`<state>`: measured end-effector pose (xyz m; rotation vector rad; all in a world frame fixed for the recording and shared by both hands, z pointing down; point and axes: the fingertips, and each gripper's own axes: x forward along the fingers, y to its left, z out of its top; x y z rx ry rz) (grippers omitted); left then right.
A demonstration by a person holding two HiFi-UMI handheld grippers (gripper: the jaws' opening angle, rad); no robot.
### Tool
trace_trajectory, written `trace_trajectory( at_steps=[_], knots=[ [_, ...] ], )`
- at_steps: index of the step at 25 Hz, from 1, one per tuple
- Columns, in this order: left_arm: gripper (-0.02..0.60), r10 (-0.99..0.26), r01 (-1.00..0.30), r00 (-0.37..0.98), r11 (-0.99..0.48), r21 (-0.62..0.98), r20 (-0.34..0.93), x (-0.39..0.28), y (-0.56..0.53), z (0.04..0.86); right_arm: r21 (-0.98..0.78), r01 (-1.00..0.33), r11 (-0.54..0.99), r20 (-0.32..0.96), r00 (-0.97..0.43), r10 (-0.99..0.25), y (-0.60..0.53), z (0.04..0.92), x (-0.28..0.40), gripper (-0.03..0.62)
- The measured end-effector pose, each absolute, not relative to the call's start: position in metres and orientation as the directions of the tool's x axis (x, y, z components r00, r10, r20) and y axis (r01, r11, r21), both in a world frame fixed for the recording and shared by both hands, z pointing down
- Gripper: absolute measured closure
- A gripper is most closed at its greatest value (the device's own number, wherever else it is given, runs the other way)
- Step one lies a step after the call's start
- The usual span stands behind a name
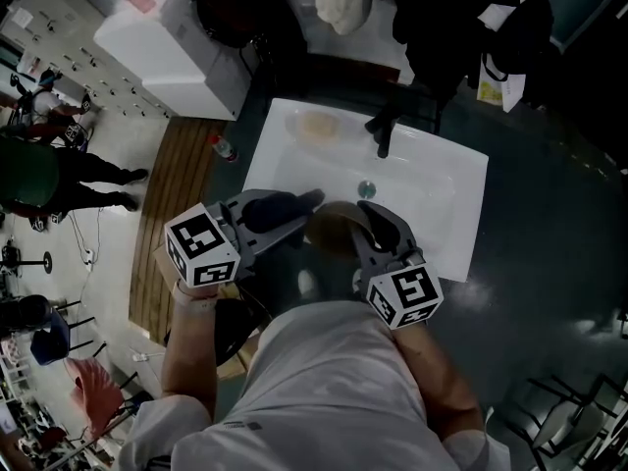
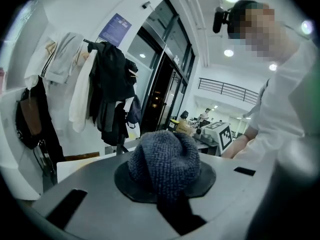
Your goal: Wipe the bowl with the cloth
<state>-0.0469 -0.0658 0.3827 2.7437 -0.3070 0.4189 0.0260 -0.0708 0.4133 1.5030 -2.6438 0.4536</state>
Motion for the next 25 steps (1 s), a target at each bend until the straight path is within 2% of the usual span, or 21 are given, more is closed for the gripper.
trace_trajectory(
  at_steps=[8, 13, 20, 25],
  knots=[
    [0.508, -0.102, -0.2, 0.936, -0.941, 0.271, 0.338, -0.037, -0.053, 0.375, 0.165, -0.817, 0.552, 0.281, -0.498, -0.821, -0.061, 0.411, 0.002, 0.513],
    [0.508, -0.043, -0.146, 0.94, -0.947, 0.287, 0.337, -0.026, -0.04, 0.375, 0.395, -0.729, 0.559, 0.315, -0.464, -0.828, -0.058, 0.413, -0.01, 0.513],
    [0.508, 0.032, -0.085, 0.942, -0.94, 0.331, 0.333, -0.004, -0.021, 0.379, 0.586, -0.589, 0.557, 0.365, -0.422, -0.83, -0.052, 0.425, -0.02, 0.513],
    [0.508, 0.061, -0.064, 0.947, -0.926, 0.372, 0.314, 0.006, -0.015, 0.38, 0.64, -0.541, 0.546, 0.382, -0.393, -0.837, -0.052, 0.429, -0.021, 0.513]
  ],
)
